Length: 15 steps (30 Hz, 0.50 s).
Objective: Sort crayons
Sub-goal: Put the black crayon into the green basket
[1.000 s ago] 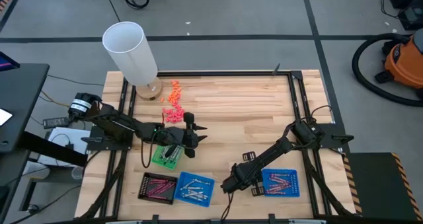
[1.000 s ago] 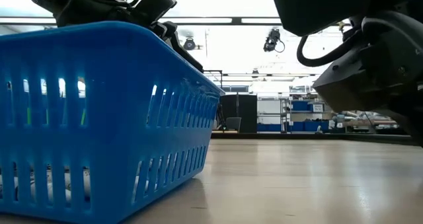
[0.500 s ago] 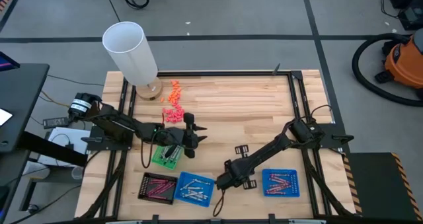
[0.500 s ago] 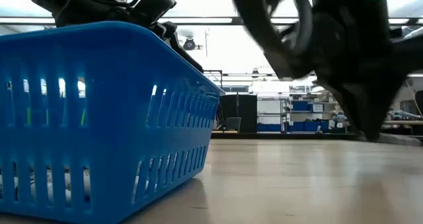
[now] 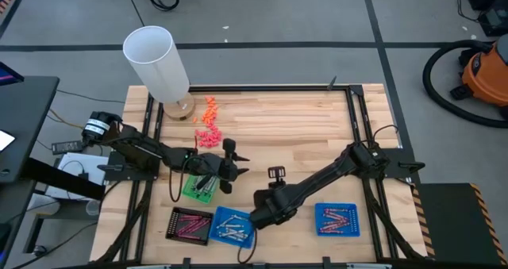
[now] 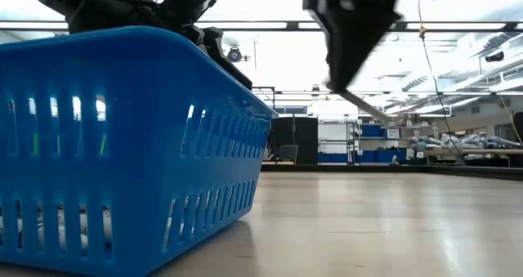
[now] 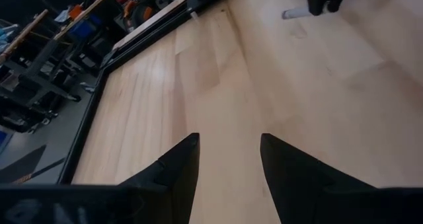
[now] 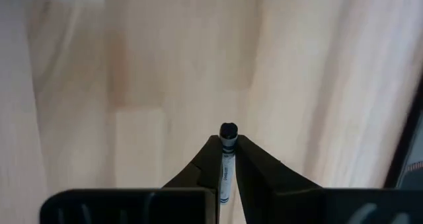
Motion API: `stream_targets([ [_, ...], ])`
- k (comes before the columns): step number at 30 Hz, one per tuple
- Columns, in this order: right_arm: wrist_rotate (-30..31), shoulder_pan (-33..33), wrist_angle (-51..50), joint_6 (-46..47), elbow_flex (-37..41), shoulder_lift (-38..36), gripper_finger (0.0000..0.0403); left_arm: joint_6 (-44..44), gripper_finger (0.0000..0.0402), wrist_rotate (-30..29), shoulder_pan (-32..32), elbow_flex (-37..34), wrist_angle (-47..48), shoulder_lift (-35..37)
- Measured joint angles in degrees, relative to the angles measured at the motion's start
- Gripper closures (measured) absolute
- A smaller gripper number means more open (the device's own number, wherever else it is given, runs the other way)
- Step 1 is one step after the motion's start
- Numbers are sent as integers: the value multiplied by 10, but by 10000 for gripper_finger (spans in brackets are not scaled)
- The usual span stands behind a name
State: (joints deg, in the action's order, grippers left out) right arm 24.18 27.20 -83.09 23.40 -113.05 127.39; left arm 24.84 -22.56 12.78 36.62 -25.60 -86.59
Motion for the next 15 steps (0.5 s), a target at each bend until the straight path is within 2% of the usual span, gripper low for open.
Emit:
stream_targets([
  [9,36,-6,42,37,-95,-5,364,3,230,85,0,0,-7,0],
  [15,94,-11,112,49,-103,-42,364,-2,230,146,2,0,-25,0],
])
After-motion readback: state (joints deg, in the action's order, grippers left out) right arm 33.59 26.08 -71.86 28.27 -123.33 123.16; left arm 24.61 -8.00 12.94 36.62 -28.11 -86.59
